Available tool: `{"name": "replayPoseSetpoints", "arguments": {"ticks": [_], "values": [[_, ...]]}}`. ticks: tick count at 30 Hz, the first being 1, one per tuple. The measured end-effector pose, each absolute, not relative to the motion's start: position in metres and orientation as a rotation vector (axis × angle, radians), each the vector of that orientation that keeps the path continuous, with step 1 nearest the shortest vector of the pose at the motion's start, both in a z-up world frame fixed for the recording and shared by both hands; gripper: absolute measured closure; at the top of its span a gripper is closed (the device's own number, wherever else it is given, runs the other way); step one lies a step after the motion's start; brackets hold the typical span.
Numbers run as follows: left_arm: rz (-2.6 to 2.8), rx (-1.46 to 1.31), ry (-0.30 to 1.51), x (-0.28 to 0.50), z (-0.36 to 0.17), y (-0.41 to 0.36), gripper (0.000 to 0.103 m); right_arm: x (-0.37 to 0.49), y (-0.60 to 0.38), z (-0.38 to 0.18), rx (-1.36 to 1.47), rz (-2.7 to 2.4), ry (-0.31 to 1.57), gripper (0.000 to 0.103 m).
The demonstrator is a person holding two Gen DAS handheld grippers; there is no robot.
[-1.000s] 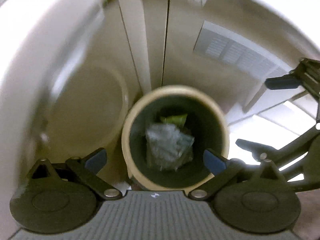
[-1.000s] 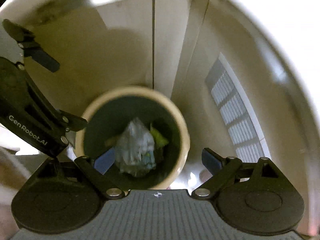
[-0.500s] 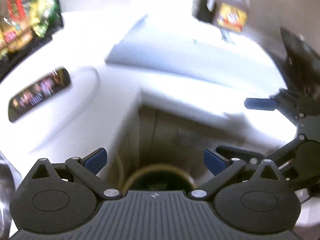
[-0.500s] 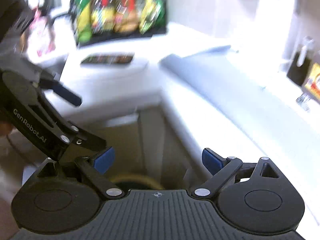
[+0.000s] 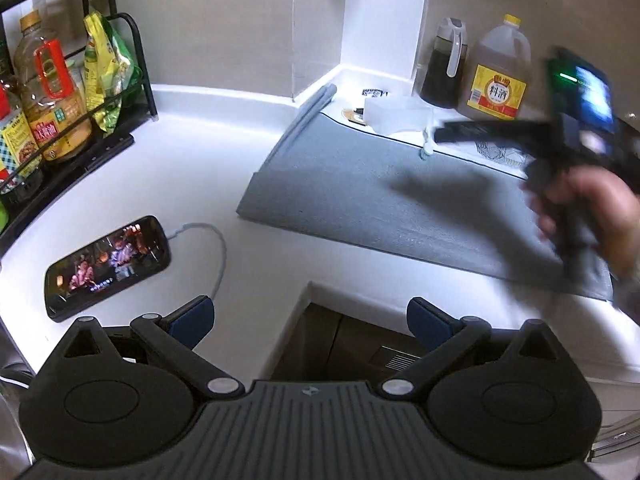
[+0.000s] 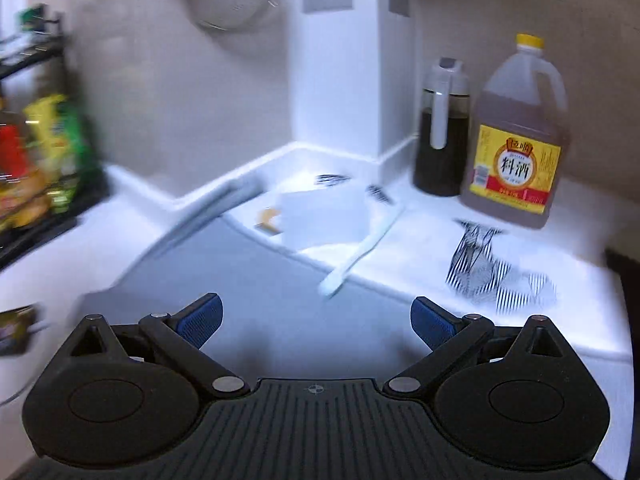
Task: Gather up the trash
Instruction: 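Move both tools back up to the patterned paper on the mat, then grasp the white straw with right tool while left tool grasps the clear plastic box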
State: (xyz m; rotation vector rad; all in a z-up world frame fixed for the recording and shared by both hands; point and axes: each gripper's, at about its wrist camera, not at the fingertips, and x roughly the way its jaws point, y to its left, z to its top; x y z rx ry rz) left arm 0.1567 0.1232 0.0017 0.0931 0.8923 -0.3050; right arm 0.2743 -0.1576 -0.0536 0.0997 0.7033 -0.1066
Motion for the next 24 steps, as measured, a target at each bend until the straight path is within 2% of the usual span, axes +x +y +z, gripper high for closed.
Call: {"name": "replayPoseSetpoints", "arguments": {"ticks": [7, 13, 15, 16, 17, 18, 19, 20, 24], "values": [[-0.273, 0.081, 0.896, 0.168, 0.002, 0.125, 0.0, 0.351, -0.17, -0.101, 0.136, -0.218, 0.8, 0.003], [-0.267, 0.09, 0.895, 0.178, 0.002, 0.123, 0.0, 0.373, -0.176, -0.122, 0.121, -0.242, 0.882, 0.003], [-0.272, 0.098, 0.892, 0.181, 0.002, 0.12, 0.0, 0.37, -0.179, -0.124, 0.103, -0.247, 0.839, 0.006], [-0.275, 0.103, 0.889, 0.183, 0.002, 0.118, 0.0, 0.367, -0.181, -0.124, 0.1, -0.247, 0.818, 0.015], [-0.282, 0.107, 0.884, 0.185, 0.003, 0.116, 0.0, 0.364, -0.183, -0.121, 0.098, -0.245, 0.798, 0.035], [-0.29, 0.113, 0.88, 0.187, 0.003, 0.113, 0.0, 0.362, -0.184, -0.118, 0.088, -0.239, 0.784, 0.047], [-0.297, 0.118, 0.875, 0.19, 0.004, 0.11, 0.0, 0.36, -0.184, -0.116, 0.076, -0.237, 0.779, 0.077], [-0.306, 0.121, 0.867, 0.193, 0.004, 0.107, 0.0, 0.357, -0.185, -0.115, 0.059, -0.25, 0.781, 0.094], [-0.358, 0.15, 0.795, 0.211, 0.01, 0.087, 0.0, 0.33, -0.201, -0.113, 0.086, -0.296, 0.792, 0.098]]}}
